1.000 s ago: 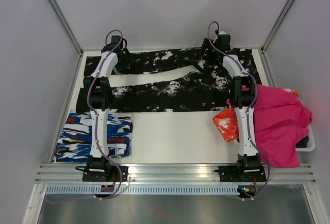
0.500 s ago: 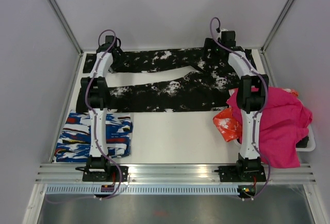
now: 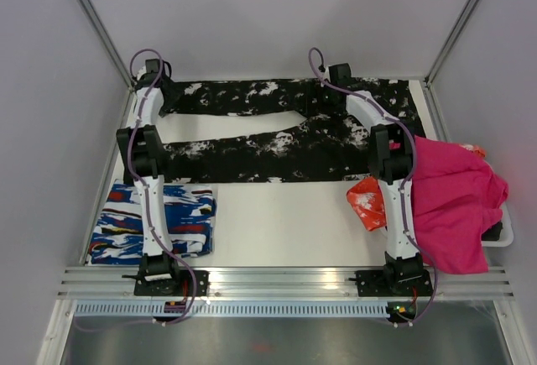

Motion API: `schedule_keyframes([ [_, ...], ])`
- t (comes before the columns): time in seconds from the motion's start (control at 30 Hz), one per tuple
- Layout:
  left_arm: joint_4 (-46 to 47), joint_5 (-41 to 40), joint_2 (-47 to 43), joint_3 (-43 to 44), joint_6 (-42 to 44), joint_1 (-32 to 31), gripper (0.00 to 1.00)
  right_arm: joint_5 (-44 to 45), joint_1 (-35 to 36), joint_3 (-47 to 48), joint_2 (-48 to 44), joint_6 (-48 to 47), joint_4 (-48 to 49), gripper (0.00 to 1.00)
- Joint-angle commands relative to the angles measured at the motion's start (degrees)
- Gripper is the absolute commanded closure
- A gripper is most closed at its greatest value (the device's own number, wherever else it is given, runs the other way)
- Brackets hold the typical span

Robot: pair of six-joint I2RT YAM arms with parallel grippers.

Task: Fold and stack the trousers
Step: Flatten the trousers out

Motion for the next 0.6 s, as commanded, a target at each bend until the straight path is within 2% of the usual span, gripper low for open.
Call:
schedule_keyframes([
  [0.0,4.19,-2.10,0.34,0.28,-2.65,2.70,0.20,2.64,-0.01,2.92,3.20,-1.15,-3.29,0.02],
  [0.2,6.66,-1.49,-0.19,-0.08,-1.59,3.41,0.20,6.94,0.95,1.69,5.84,-1.67,-5.57,0.02],
  [0.4,7.28,0.53,-2.38,-0.25,1.03,3.50,0.19,6.43,1.92,4.42,7.43,-3.95,-7.69,0.02],
  [0.57,4.47,0.80,-9.58,-3.41,5.08,3.58,0.14,5.81,2.27,2.84,4.62,-9.74,-8.38,0.02],
])
